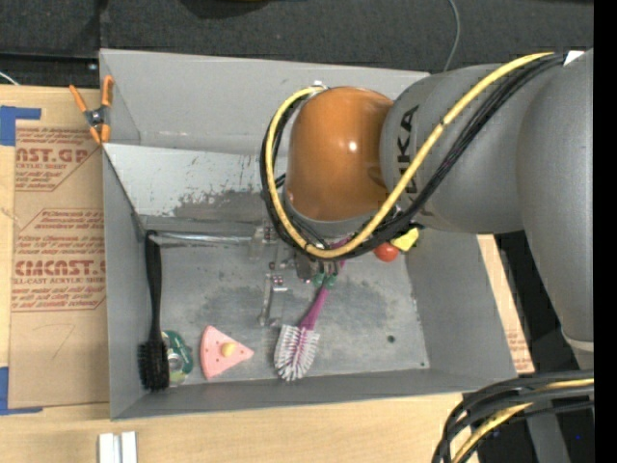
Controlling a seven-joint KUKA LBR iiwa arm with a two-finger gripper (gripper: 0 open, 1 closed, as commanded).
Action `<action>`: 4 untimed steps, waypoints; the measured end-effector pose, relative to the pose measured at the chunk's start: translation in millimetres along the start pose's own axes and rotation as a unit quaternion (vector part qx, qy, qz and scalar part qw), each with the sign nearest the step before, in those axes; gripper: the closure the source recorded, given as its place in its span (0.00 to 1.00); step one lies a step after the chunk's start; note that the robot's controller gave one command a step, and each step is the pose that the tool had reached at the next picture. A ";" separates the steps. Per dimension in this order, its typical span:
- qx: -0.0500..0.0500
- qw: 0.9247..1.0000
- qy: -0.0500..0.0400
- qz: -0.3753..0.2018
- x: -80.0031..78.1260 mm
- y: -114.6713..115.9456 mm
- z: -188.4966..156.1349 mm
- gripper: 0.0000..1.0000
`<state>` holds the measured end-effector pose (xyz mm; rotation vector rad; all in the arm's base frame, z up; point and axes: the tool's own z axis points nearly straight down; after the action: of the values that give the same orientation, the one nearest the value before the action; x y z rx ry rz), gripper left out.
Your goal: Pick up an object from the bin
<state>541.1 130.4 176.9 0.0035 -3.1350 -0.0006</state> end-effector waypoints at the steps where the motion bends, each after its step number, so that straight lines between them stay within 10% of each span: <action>1: 0.000 1.000 -0.004 0.001 -1.9 -0.9 -4.6 0.00; 2: 0.000 0.994 -0.004 -0.108 51.5 41.5 98.0 0.00; 3: -0.002 1.000 -0.009 -0.017 53.9 48.2 53.7 0.00; 4: 0.000 0.940 -0.009 -0.342 55.7 60.8 74.5 0.00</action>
Offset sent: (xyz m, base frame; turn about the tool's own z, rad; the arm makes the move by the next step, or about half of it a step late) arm -0.0575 0.0451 -0.1069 -0.2369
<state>484.8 191.1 102.8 1.0807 -2.9620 -0.0027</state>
